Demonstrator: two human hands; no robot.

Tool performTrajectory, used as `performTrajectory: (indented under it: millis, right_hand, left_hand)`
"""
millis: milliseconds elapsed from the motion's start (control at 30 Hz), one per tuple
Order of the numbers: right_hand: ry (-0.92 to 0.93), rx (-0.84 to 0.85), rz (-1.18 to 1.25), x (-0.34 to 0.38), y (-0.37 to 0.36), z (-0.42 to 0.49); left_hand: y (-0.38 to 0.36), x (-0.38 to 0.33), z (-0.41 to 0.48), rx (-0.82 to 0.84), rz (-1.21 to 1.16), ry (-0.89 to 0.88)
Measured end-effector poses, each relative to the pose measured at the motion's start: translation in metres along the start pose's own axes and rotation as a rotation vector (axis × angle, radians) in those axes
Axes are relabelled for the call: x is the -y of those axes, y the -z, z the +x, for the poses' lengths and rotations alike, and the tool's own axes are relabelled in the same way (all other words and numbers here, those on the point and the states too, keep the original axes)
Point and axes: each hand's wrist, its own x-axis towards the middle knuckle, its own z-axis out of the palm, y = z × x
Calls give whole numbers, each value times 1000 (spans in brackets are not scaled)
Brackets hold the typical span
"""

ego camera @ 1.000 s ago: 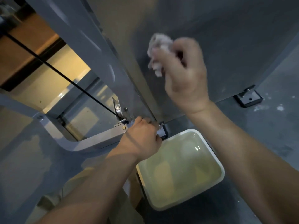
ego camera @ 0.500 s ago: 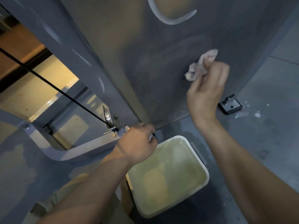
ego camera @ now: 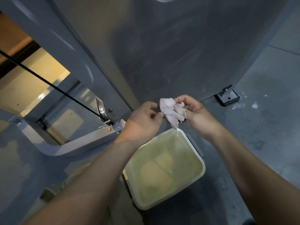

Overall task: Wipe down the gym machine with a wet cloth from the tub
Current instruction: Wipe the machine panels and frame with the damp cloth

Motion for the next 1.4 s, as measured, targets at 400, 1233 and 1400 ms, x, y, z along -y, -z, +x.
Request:
performTrajectory:
  millis: [400, 1233, 1400]
  right_hand:
    - [-18, -68, -19, 11, 9, 6]
    - [-151, -114, -28, 98, 49, -20]
    - [-150, -201, -169, 76, 42, -25]
  left_hand:
    - [-10, -15, 10, 36, -469, 113]
    - [-8, -29, 5, 175, -428, 9]
    - [-16, -17, 5, 161, -197, -81]
